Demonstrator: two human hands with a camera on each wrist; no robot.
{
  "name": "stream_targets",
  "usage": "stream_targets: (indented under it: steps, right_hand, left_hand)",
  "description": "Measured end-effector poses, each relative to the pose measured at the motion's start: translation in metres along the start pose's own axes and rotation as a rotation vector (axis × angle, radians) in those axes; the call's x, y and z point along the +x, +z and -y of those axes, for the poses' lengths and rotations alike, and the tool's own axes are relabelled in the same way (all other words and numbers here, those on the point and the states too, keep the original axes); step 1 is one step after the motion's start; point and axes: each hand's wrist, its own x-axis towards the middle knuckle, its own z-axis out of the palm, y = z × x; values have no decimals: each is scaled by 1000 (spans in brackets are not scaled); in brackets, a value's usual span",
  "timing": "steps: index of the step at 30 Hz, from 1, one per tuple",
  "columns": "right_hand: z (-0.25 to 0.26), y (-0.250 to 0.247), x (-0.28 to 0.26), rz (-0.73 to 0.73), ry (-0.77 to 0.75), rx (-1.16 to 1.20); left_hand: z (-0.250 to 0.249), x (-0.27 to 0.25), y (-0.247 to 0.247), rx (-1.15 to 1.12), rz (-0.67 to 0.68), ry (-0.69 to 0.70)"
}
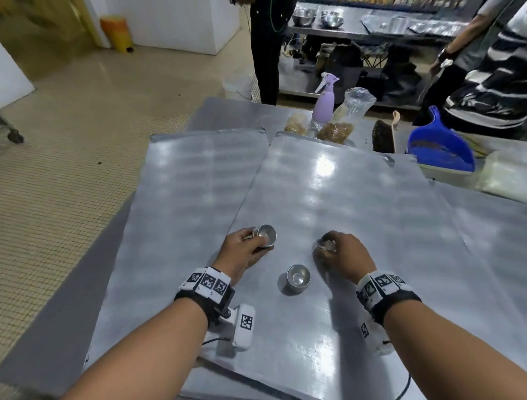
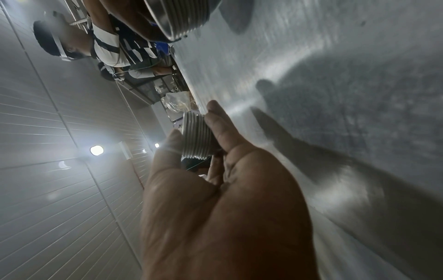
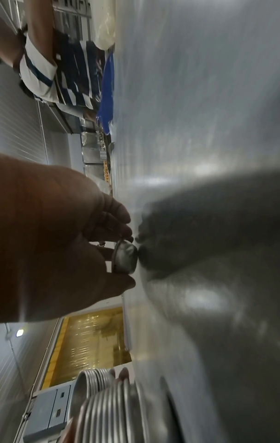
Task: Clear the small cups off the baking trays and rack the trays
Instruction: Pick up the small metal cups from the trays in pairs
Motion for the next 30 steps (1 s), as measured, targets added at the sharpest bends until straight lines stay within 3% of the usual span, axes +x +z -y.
stream_targets:
  steps: [5,11,17,21,27,30]
  right_hand:
    - [-8,-1,-12,29,45,78]
    - [-6,0,-20,26,61,-7]
    - [56,-32,-12,-139,-137,219]
    - [109,-39,-11,-47,-311,233]
    - [131,-22,-16,-3,-353,174]
    - [125,-23,-21,20,-307,265]
  left_hand:
    - [3,-3,-2,33,-1,4]
    - [4,-6,-3,30,17,-1]
    - [-4,-7,-2,-47,21,-8]
    - [-15,-8,4,-231,29,-5]
    - [-21,-12,5,-144,66,80]
    - [-19,-13,-6,-163,60,74]
